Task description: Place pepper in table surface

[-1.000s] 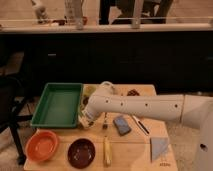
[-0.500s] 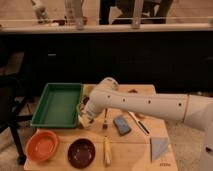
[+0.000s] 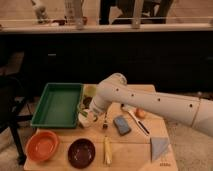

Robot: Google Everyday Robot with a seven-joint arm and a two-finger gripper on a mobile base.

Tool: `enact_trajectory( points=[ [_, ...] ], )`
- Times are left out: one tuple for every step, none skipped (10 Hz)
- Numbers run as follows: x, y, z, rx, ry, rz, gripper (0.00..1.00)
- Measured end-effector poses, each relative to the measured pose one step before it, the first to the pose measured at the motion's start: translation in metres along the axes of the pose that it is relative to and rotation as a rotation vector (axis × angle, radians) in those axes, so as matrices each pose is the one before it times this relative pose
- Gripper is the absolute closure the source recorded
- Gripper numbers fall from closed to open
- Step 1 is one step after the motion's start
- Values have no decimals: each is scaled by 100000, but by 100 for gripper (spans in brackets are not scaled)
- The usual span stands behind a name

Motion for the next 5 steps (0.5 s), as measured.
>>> enact_trajectory(
  points=[
    [691, 125, -713, -180, -357, -1535, 100],
    [772, 68, -780, -9, -300, -1144, 100],
    [644, 47, -584, 63, -160, -641, 100],
    [804, 104, -685, -41, -124, -981, 100],
    [1074, -37, -626, 30, 78, -171, 100]
  ],
)
